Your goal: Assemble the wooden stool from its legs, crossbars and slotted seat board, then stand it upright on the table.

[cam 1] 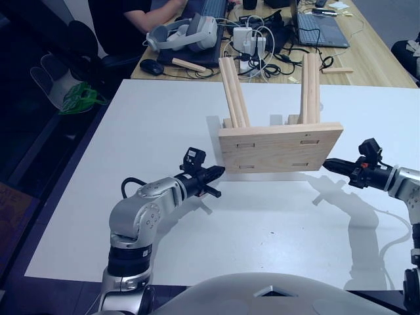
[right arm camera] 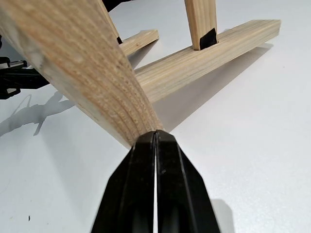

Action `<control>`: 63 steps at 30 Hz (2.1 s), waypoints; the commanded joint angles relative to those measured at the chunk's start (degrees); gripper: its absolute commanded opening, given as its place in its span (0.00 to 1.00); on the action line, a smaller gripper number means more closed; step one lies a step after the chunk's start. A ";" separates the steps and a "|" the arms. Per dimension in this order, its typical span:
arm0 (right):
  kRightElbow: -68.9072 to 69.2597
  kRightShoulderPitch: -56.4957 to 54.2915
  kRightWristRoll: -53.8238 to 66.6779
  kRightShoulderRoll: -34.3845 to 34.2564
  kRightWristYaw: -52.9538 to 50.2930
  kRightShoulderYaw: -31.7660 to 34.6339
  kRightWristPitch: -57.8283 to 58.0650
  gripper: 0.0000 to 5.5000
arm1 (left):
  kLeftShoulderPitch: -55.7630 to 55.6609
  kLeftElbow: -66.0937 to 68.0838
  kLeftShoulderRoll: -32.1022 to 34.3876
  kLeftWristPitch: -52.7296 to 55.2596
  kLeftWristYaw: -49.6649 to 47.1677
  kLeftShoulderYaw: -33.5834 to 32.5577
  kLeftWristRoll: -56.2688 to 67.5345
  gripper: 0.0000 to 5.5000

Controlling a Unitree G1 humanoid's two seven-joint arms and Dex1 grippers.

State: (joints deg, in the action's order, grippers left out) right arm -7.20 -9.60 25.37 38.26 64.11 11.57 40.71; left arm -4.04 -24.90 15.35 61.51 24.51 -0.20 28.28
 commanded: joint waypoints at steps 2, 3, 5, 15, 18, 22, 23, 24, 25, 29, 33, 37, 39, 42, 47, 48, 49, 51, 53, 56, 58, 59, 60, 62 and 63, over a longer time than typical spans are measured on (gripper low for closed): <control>6.10 -3.03 6.45 -3.21 1.28 -0.97 2.54 0.00 | -3.66 -3.51 -4.40 -0.88 4.05 1.21 7.76 0.00; 6.83 -3.19 6.96 -3.38 0.95 -0.71 3.08 0.00 | -3.84 -3.65 -4.59 -0.97 4.05 0.78 8.19 0.00; 8.12 -3.39 7.82 -3.63 0.33 -0.34 4.07 0.00 | -4.18 -3.82 -4.99 -1.16 3.96 -0.01 9.18 0.00; 10.75 -4.99 11.35 -5.03 -2.09 1.28 6.98 0.00 | -5.03 -4.87 -6.85 -2.23 4.19 -2.69 13.66 0.00; 11.74 -5.71 12.59 -5.60 -2.93 1.95 8.18 0.00 | -5.52 -5.00 -7.52 -2.70 3.91 -3.55 14.96 0.00; 13.36 -6.68 14.61 -6.26 -4.28 2.93 10.13 0.00 | -5.95 -5.31 -8.28 -2.93 3.51 -4.46 16.61 0.00; 13.66 -6.90 15.15 -6.47 -4.68 3.15 10.49 0.00 | -6.07 -5.42 -8.50 -2.98 3.41 -4.76 17.08 0.00; 13.88 -7.08 15.55 -6.64 -5.00 3.38 10.81 0.00 | -6.21 -5.47 -8.64 -3.04 3.29 -4.97 17.52 0.00; 14.07 -7.29 15.91 -6.80 -5.33 3.61 11.14 0.00 | -6.36 -5.53 -8.79 -3.14 3.16 -5.23 18.09 0.00; 14.54 -8.00 17.11 -7.30 -6.45 4.34 12.13 0.00 | -7.14 -5.22 -9.69 -3.69 2.30 -6.31 19.98 0.00; 14.96 -8.73 18.37 -7.50 -7.31 5.28 12.99 0.00 | -8.24 -4.80 -10.80 -4.38 1.11 -7.83 22.21 0.00; 15.35 -9.74 19.99 -8.20 -8.80 6.60 14.19 0.00 | -8.93 -4.61 -11.45 -5.42 -0.74 -9.09 25.72 0.00; 15.29 -10.45 20.58 -8.61 -9.60 7.30 14.75 0.00 | -9.10 -4.41 -11.11 -5.89 -1.56 -9.14 27.17 0.00; 15.57 -11.13 21.29 -9.02 -10.46 7.92 15.53 0.00 | -9.01 -4.14 -10.29 -6.74 -2.62 -8.71 28.80 0.00; 15.80 -11.50 22.10 -9.52 -11.39 8.47 16.02 0.00 | -8.57 -3.71 -8.87 -8.07 -3.60 -7.64 30.16 0.00; 15.79 -11.59 22.31 -9.59 -11.59 8.58 16.09 0.00 | -8.51 -3.61 -8.60 -8.30 -3.78 -7.40 30.27 0.00; 15.78 -11.66 22.48 -9.67 -11.74 8.69 16.15 0.00 | -8.45 -3.50 -8.34 -8.54 -3.95 -7.15 30.33 0.00; 15.73 -11.82 22.67 -9.76 -11.93 8.90 16.31 0.00 | -8.27 -3.31 -7.82 -9.03 -4.20 -6.71 30.46 0.00; 15.63 -12.01 22.87 -9.74 -12.10 9.16 16.49 0.00 | -8.03 -3.14 -7.37 -9.48 -4.29 -6.35 30.49 0.00; 15.40 -12.50 23.13 -9.88 -12.39 9.65 16.78 0.00 | -7.93 -2.76 -6.86 -10.12 -4.49 -5.96 30.51 0.00; 15.17 -12.94 23.25 -10.03 -12.57 10.01 16.90 0.00 | -7.94 -2.44 -6.53 -10.62 -4.67 -5.77 30.62 0.00; 15.09 -13.10 23.27 -10.11 -12.63 10.18 16.95 0.00 | -7.91 -2.33 -6.37 -10.85 -4.73 -5.69 30.69 0.00; 15.07 -13.17 23.26 -10.18 -12.65 10.31 17.00 0.00 | -7.85 -2.26 -6.21 -11.06 -4.78 -5.61 30.78 0.00; 15.08 -13.20 23.19 -10.28 -12.63 10.47 17.10 0.00 | -7.77 -2.16 -5.98 -11.37 -4.91 -5.56 30.96 0.00; 15.10 -13.19 23.19 -10.32 -12.64 10.54 17.12 0.00 | -7.74 -2.11 -5.88 -11.54 -4.98 -5.59 31.06 0.00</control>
State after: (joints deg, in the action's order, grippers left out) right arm 2.83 -16.43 39.80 30.35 47.60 23.96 57.71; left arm -12.31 -28.14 9.21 45.41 19.33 -12.28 58.27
